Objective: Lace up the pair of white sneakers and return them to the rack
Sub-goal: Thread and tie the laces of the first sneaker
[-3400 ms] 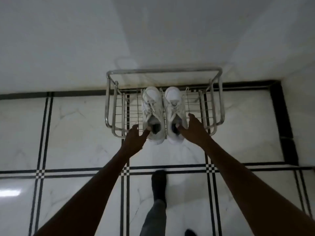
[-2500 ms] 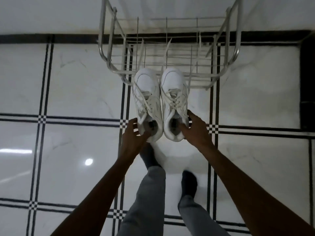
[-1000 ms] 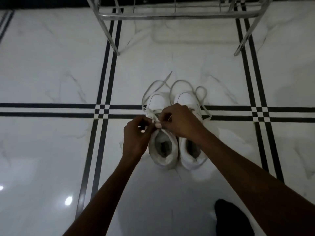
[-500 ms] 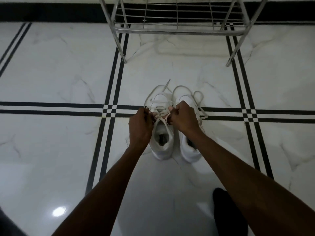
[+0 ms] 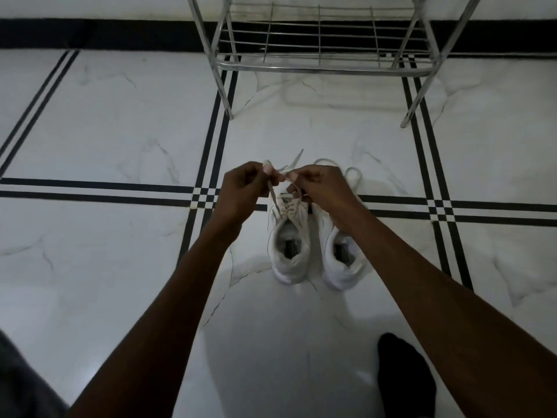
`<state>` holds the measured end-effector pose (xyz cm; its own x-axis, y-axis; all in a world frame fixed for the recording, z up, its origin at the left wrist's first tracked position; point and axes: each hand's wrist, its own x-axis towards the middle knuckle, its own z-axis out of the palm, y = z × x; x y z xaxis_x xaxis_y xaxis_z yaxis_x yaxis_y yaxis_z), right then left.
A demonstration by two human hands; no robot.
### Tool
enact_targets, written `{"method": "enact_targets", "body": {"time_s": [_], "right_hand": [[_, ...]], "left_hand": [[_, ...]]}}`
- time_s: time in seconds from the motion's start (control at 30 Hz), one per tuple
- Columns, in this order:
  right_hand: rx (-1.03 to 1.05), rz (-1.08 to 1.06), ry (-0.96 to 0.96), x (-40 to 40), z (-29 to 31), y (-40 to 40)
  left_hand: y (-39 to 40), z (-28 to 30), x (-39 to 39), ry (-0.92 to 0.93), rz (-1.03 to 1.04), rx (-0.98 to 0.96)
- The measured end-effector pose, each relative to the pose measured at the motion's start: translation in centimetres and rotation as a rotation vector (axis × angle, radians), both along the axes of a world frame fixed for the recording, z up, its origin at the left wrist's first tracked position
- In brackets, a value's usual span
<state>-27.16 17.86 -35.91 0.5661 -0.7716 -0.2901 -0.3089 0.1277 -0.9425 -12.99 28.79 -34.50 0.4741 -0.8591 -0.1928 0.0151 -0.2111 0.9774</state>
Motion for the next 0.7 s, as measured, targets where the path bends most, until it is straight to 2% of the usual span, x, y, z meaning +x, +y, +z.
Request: {"method": "enact_targets", "body": {"time_s": [0.17,0.23,0.47,0.63,0.7], "right_hand": [[-0.019,0.521,0.158,0.7,2.0,0.3],[-0.046,0.643,0.188,0.5,2.6,0.0],[-0.184,0.525,0.202,0.0,2.3,-0.7],[-0.389,0.533,0.336,-0.7,2.2,-2.5],[-0.506,0.439,0.364,-0.9,2.0,-2.5]], "left_hand": [[-1.4,1.9,0.6,-0.184,-0.110,-0.060],[-1.5,1.5,0.8,-0.191,-0.117,-0.052],[-0.7,-1.3,0.0,-0.076,-0.213,0.069],[-0.7,-2.6,0.4,-0.025,-0.169,0.161],[-0.9,-3.1,0.4,-0.027,-0.147,0.174]]}}
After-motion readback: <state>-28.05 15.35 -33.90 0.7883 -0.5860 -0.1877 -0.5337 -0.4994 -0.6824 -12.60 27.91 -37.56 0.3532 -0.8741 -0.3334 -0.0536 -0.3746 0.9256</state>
